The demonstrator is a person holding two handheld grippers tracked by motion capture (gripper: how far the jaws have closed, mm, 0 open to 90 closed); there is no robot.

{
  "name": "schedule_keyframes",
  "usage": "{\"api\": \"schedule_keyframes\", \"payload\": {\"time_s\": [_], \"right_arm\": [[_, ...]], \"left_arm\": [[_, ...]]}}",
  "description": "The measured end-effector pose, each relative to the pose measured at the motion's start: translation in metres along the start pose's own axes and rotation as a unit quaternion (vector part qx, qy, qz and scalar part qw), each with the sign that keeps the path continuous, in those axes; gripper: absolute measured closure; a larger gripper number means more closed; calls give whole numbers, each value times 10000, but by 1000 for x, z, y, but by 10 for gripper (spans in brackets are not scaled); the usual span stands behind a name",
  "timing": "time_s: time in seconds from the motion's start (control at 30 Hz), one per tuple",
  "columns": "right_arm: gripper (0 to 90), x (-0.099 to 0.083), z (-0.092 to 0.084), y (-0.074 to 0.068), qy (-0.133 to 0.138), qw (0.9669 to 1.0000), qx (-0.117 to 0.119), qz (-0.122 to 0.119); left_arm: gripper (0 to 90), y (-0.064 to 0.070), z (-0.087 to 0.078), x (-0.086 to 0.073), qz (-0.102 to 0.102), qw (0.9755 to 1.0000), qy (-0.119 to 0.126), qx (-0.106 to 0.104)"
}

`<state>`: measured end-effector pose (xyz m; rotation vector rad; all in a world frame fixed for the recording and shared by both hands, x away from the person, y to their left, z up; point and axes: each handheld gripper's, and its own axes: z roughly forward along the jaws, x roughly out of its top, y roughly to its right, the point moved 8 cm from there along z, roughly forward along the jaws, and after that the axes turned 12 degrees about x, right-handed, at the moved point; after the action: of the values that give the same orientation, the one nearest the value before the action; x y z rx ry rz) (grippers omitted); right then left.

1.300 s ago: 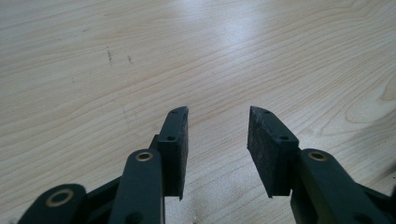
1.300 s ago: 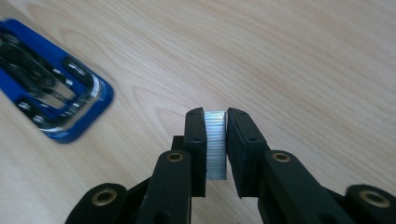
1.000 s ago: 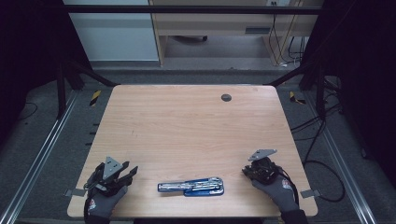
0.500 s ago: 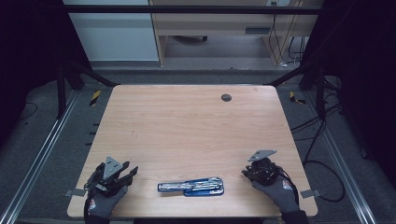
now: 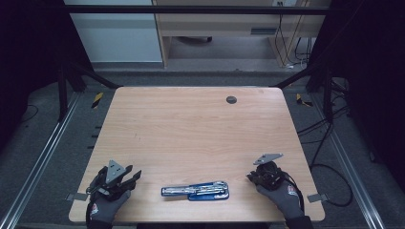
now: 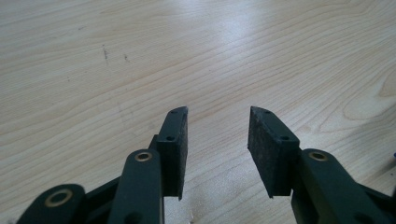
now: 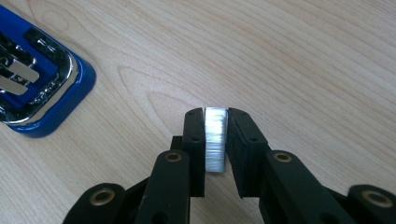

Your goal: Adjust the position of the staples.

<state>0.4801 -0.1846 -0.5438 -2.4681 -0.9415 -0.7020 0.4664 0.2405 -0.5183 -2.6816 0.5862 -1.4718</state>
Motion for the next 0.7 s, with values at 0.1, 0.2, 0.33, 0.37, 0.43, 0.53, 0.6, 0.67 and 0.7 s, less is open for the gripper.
{"api": "schedule_keyframes", "payload": {"time_s": [0.1, 0.2, 0.33, 0.37, 0.43, 0.53, 0.6, 0.67, 0.7], "right_arm": [[779, 2, 1, -1, 39, 10000, -20, 76], [779, 2, 2, 0, 55, 9999, -58, 93], [783, 1, 4, 0, -2, 9999, -50, 160], [783, 1, 4, 0, -7, 9998, -53, 174], [783, 1, 5, 0, -5, 9999, -62, 157], [784, 1, 5, 0, -16, 9999, -82, 139], [784, 1, 6, 0, -40, 9999, -97, 111], [784, 1, 6, 0, -41, 9999, -115, 111], [784, 1, 6, 0, -43, 9999, -113, 109]], "left_arm": [[583, 0, 0, 0, 1, 10000, -5, -2], [583, 0, 0, 0, -1, 10000, -4, 0], [583, 0, 0, 0, 4, 10000, -7, -10], [583, 0, 0, 0, 1, 10000, -7, -7], [582, 0, 0, 0, -2, 10000, -10, -9], [582, 0, 0, 0, 3, 10000, -9, -10], [582, 0, 0, 0, 6, 10000, -11, -12], [583, 0, 0, 0, 9, 10000, -11, -12], [583, 0, 0, 0, 5, 10000, -12, -13]]}}
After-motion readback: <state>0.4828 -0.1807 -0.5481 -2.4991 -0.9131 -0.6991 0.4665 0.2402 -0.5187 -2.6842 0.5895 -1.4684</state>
